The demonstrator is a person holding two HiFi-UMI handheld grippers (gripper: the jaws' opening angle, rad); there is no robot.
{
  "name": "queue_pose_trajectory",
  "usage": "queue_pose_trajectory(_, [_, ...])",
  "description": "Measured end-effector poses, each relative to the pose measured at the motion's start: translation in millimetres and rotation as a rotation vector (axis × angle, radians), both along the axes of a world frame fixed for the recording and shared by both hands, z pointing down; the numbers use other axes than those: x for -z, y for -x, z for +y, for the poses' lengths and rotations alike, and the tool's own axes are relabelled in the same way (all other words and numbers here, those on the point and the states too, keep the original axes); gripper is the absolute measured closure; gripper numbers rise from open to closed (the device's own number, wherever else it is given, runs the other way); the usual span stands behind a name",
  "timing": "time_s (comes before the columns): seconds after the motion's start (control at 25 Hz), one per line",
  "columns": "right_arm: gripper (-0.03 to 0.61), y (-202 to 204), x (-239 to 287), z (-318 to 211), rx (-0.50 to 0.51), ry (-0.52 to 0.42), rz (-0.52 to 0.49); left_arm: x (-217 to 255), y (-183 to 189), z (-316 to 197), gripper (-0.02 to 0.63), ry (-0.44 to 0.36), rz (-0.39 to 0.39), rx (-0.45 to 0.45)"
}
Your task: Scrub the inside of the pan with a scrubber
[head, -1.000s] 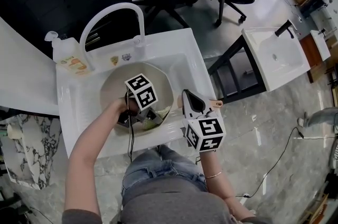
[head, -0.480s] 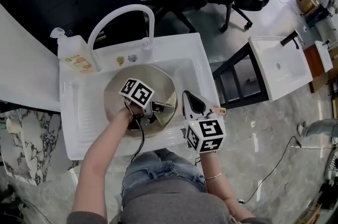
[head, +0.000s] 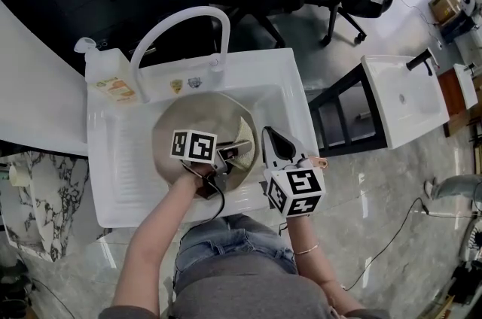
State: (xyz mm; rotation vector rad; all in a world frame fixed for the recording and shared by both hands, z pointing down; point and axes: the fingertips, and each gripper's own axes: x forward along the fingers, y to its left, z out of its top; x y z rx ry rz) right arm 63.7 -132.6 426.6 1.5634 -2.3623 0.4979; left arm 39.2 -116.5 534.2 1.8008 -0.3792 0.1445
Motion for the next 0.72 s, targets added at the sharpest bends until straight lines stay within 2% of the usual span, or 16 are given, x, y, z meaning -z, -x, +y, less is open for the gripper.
queue_pose_trajectory(0.2, [0.568, -0.8, -1.1, -1.6, -0.006, 0.000, 0.004, 7.8, 35.6, -21.4, 0.550, -0.096, 0.002, 0.238])
queue_pose_trajectory(0.32, [0.568, -4.1, 0.1, -1.7, -0.017, -0.008, 0.005, 19.1, 51.3, -26.6, 0.550, -0.168, 0.013, 0.295])
queue_pose_trajectory(0.4, [0.568, -7.3, 0.1, -1.2, -0.026, -0.010, 0.006, 23.2, 52.7, -25.4, 0.550, -0.186, 0.023, 0.276])
queue_pose_trajectory(0.48, [0.568, -10.3, -0.1, -0.5, -0.034, -0.010, 0.005, 20.9, 46.5, -20.2, 0.551, -0.189, 0.005, 0.204])
queue_pose_trajectory(0.64, [0.568, -15.3, -0.1, 2.7, -0.047, -0.010, 0.000, -0.8, 32.4, -5.3, 0.551, -0.211, -0.169, 0.021])
queue_pose_trajectory(0.72, [0.568, -19.0, -0.3, 5.2, -0.054, -0.009, -0.001, -13.4, 27.7, 1.0, 0.551, -0.197, -0.230, -0.033])
